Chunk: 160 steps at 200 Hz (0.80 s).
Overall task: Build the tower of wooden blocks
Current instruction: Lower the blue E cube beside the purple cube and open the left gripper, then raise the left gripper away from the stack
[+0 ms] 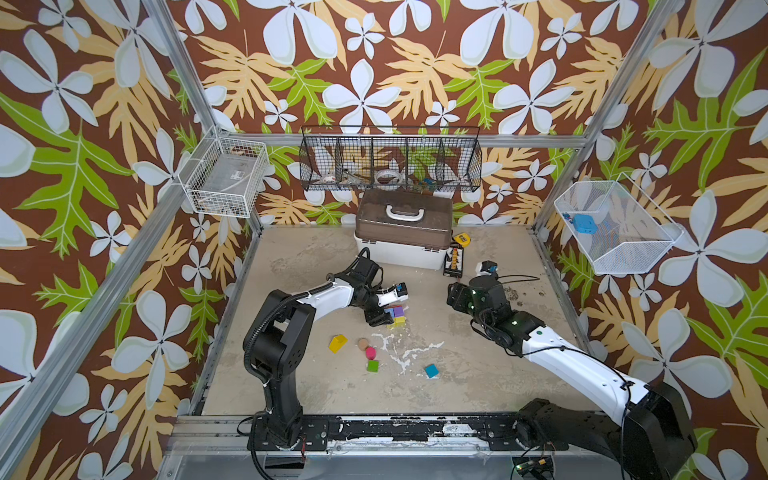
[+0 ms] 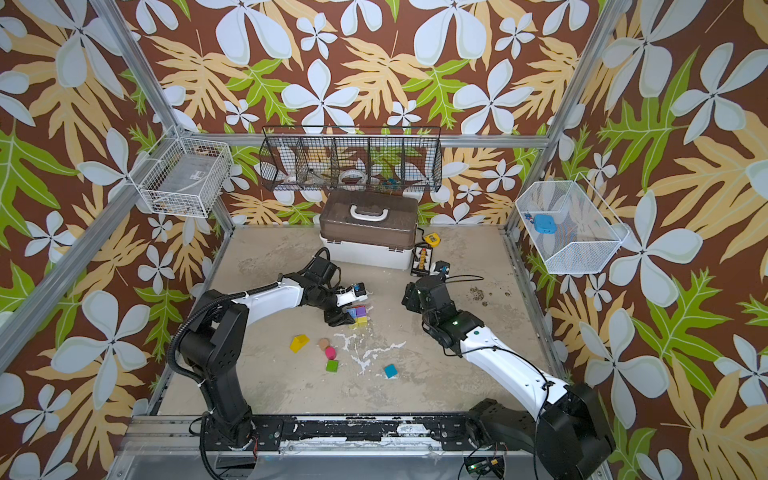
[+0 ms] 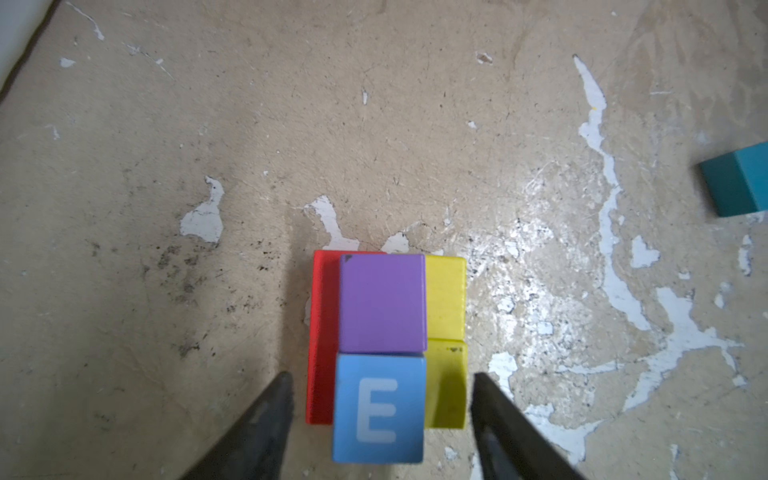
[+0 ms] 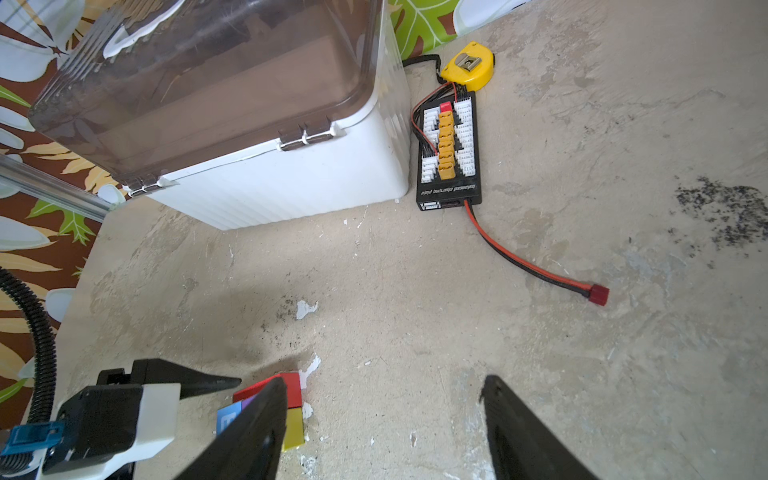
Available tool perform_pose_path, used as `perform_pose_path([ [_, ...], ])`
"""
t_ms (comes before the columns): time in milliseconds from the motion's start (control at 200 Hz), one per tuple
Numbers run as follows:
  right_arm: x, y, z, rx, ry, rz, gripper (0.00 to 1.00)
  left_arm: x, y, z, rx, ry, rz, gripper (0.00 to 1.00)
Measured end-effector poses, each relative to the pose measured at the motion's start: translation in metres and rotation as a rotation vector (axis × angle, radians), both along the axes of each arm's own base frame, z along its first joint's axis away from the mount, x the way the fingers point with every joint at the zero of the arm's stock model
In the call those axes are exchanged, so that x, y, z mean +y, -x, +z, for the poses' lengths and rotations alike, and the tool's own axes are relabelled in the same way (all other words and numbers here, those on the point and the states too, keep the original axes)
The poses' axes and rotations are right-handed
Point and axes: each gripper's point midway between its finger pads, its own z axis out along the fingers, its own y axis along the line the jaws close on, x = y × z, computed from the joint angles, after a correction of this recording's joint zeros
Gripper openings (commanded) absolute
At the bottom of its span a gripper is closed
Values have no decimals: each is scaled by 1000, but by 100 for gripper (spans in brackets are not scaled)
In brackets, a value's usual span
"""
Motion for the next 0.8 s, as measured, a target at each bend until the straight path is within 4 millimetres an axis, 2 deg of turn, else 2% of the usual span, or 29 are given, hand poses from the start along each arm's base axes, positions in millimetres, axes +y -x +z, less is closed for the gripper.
perform_pose_path([
  [270,0,0,0,0,0,0,74,0,2,13,-25,20,-4,100],
  [405,0,0,0,1,1,0,75,-1,1,38,-89,66,15,100],
  [505,1,-1,-5,12,6,1,74,-3,-5,79,-195,162,79,100],
  [585,2,-2,-11,30,14,4,74,1,-14,124,-306,272,198,100],
  [701,8,-5,-21,60,17,20,74,25,-18,192,-446,502,461,100],
  [801,14,-10,-30,90,23,35,75,55,-7,223,-472,718,686,100],
])
